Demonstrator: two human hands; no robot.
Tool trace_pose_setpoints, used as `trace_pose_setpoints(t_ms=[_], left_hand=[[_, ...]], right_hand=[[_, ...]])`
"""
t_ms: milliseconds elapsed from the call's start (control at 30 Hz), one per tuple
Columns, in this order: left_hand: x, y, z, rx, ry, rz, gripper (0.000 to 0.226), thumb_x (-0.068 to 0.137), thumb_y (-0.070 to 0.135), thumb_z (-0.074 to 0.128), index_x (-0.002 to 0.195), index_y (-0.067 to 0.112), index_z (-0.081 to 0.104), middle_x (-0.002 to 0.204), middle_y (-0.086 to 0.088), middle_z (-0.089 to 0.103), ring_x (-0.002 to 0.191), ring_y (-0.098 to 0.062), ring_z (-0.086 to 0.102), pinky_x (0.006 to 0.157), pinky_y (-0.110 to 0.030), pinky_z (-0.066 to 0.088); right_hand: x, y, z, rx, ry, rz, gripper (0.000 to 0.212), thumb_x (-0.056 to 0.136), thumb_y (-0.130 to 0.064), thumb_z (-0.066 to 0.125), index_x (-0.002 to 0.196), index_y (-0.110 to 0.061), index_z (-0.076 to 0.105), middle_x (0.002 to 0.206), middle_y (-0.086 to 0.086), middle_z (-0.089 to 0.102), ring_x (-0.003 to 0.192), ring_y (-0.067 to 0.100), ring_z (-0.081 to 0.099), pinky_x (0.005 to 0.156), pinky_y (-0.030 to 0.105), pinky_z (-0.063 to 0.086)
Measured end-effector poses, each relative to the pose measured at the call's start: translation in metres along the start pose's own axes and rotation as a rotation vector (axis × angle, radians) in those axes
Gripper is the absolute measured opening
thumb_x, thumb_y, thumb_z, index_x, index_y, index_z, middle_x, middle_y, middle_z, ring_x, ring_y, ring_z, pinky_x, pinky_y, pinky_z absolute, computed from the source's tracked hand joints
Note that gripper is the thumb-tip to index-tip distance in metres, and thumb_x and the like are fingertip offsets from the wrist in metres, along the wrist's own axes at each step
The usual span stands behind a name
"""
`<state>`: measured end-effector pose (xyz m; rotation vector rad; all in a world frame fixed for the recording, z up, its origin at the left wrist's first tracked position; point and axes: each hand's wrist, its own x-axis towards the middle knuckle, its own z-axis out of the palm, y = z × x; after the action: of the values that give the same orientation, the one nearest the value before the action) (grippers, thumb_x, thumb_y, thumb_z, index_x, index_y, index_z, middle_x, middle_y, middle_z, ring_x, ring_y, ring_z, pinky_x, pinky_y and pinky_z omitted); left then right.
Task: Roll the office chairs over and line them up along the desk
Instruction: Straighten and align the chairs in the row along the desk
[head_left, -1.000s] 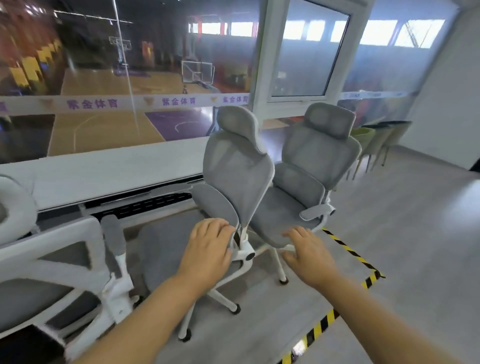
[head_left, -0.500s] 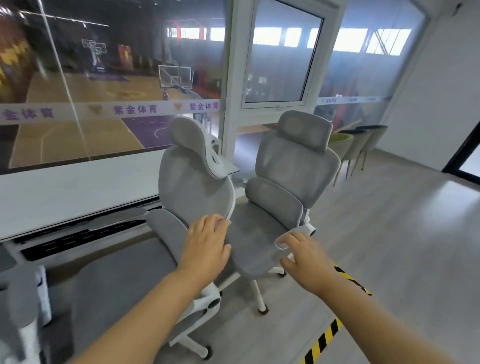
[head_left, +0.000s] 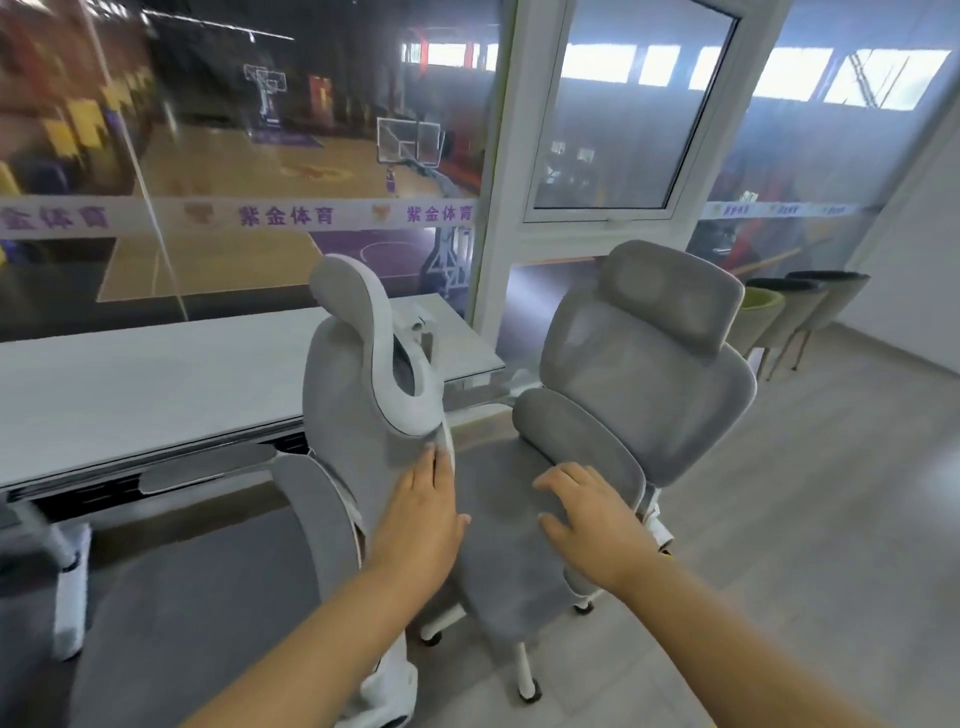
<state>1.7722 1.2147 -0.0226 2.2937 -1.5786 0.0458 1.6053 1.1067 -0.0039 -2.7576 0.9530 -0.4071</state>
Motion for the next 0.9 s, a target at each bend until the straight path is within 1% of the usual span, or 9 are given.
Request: trace_pose_setpoints(t_ms=[100, 200, 233, 333, 433, 567, 633, 800, 900], left_hand=[[0.009, 0.009, 0.009, -0.036, -0.036, -0.13, 0.073, 0.098, 0.024, 0.042, 0.145, 0.001, -0.009, 0.155, -0.016, -0.004, 0.143, -0.025, 0.007, 0.113, -0.026, 0.009], [0.018, 0.022, 0.017, -0.081, -0.014, -0.249, 0.067, 0.096, 0.01, 0.039, 0.145, -0.001, -0.004, 0.155, -0.018, 0.001, 0.142, -0.028, 0.011, 0.113, -0.03, 0.013], [0.021, 0.028, 0.018, -0.036, -0.011, -0.277, 0.066, 0.096, 0.008, 0.039, 0.145, -0.002, -0.005, 0.155, -0.018, 0.001, 0.142, -0.027, 0.013, 0.112, -0.029, 0.013], [0.028, 0.044, 0.021, 0.087, -0.034, -0.324, 0.069, 0.095, 0.005, 0.038, 0.143, -0.004, -0.011, 0.156, -0.016, -0.002, 0.143, -0.022, 0.011, 0.112, -0.023, 0.013], [0.032, 0.062, 0.025, 0.161, -0.043, -0.343, 0.071, 0.094, 0.001, 0.039, 0.143, -0.002, -0.012, 0.156, -0.013, -0.002, 0.143, -0.02, 0.011, 0.111, -0.022, 0.013], [0.032, 0.085, 0.028, 0.192, -0.072, -0.361, 0.075, 0.092, 0.003, 0.042, 0.145, 0.003, -0.011, 0.157, -0.011, -0.001, 0.139, -0.021, 0.023, 0.107, -0.023, 0.019], [0.033, 0.092, 0.03, 0.159, -0.076, -0.376, 0.078, 0.09, 0.0, 0.044, 0.146, 0.005, -0.01, 0.157, -0.01, 0.002, 0.139, -0.021, 0.022, 0.106, -0.023, 0.023], [0.022, 0.105, 0.032, 0.129, -0.076, -0.405, 0.081, 0.087, -0.004, 0.044, 0.147, 0.007, -0.009, 0.157, -0.009, 0.004, 0.139, -0.022, 0.022, 0.104, -0.025, 0.029], [0.002, 0.099, 0.031, 0.184, -0.088, -0.432, 0.084, 0.087, 0.0, 0.05, 0.147, 0.009, -0.009, 0.156, -0.007, 0.008, 0.134, -0.023, 0.032, 0.101, -0.029, 0.038]], right_hand=[[0.027, 0.017, 0.003, 0.028, -0.007, -0.071, 0.033, 0.086, -0.02, 0.061, 0.118, -0.012, 0.058, 0.12, 0.003, 0.055, 0.112, 0.022, 0.048, 0.097, 0.03, 0.038], [0.048, 0.031, 0.004, 0.06, -0.028, -0.155, 0.033, 0.085, -0.019, 0.061, 0.116, -0.011, 0.059, 0.115, 0.005, 0.057, 0.107, 0.024, 0.049, 0.093, 0.035, 0.042], [0.054, 0.037, 0.004, 0.068, -0.031, -0.189, 0.033, 0.084, -0.019, 0.06, 0.116, -0.011, 0.06, 0.114, 0.005, 0.058, 0.106, 0.024, 0.05, 0.092, 0.035, 0.042], [0.071, 0.054, -0.001, 0.081, -0.048, -0.272, 0.034, 0.087, -0.02, 0.059, 0.12, -0.013, 0.058, 0.115, 0.004, 0.056, 0.107, 0.021, 0.048, 0.092, 0.026, 0.037], [0.085, 0.071, -0.004, 0.111, -0.073, -0.341, 0.033, 0.089, -0.021, 0.058, 0.122, -0.014, 0.056, 0.119, 0.001, 0.055, 0.114, 0.018, 0.045, 0.094, 0.022, 0.033], [0.096, 0.09, -0.006, 0.139, -0.106, -0.403, 0.034, 0.09, -0.023, 0.056, 0.124, -0.017, 0.054, 0.122, -0.002, 0.052, 0.116, 0.014, 0.042, 0.089, 0.013, 0.027], [0.099, 0.096, -0.007, 0.147, -0.118, -0.423, 0.033, 0.091, -0.023, 0.056, 0.123, -0.017, 0.054, 0.123, -0.004, 0.051, 0.116, 0.012, 0.041, 0.086, 0.01, 0.024], [0.106, 0.101, -0.005, 0.201, -0.119, -0.452, 0.033, 0.088, -0.019, 0.059, 0.121, -0.015, 0.055, 0.121, -0.001, 0.054, 0.116, 0.015, 0.044, 0.088, 0.013, 0.027], [0.104, 0.094, -0.002, 0.253, -0.111, -0.461, 0.034, 0.086, -0.015, 0.061, 0.12, -0.014, 0.056, 0.121, 0.002, 0.054, 0.116, 0.018, 0.046, 0.085, 0.015, 0.027]])
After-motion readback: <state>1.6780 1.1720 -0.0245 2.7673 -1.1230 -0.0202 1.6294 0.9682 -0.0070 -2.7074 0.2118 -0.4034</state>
